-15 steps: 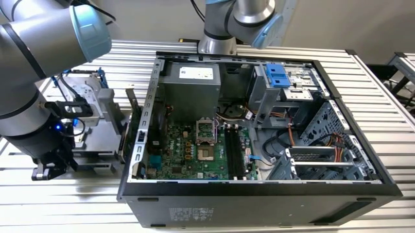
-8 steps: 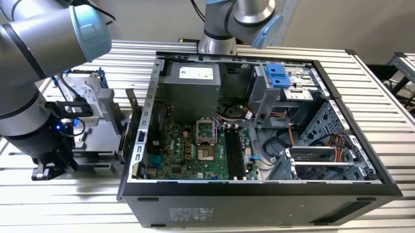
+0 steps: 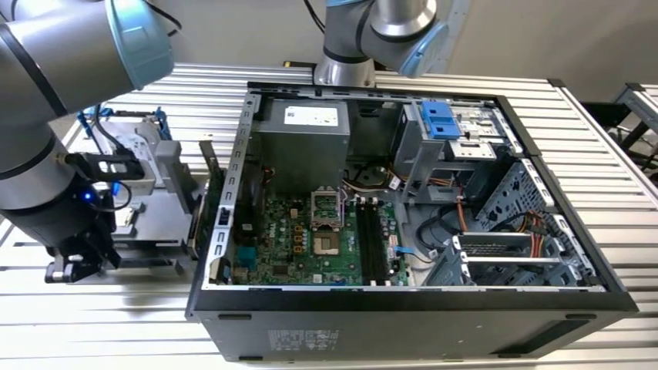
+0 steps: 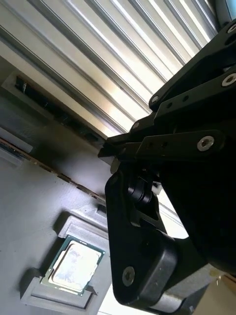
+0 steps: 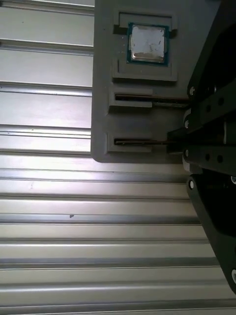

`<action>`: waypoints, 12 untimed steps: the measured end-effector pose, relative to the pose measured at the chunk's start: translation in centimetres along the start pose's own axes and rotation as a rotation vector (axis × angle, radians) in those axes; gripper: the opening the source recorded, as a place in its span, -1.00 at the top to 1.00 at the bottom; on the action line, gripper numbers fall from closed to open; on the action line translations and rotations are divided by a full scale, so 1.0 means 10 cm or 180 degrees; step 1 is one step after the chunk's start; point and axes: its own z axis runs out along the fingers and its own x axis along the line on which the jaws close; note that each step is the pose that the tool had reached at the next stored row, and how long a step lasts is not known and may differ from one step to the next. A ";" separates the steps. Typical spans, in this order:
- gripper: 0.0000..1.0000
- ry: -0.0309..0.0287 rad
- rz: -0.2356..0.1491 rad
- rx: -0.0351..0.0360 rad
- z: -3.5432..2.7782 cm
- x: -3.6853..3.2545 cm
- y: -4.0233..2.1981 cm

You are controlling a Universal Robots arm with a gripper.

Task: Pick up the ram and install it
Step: 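Pick up the ram and move it above insertion slot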

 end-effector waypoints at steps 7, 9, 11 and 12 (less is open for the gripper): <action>1.00 0.0002 0.0000 0.0000 -0.083 -0.002 0.001; 1.00 0.0002 0.0000 0.0000 -0.110 -0.004 0.002; 1.00 0.0002 0.0000 0.0000 -0.138 -0.004 0.003; 1.00 0.0002 0.0000 0.0000 -0.151 -0.004 0.004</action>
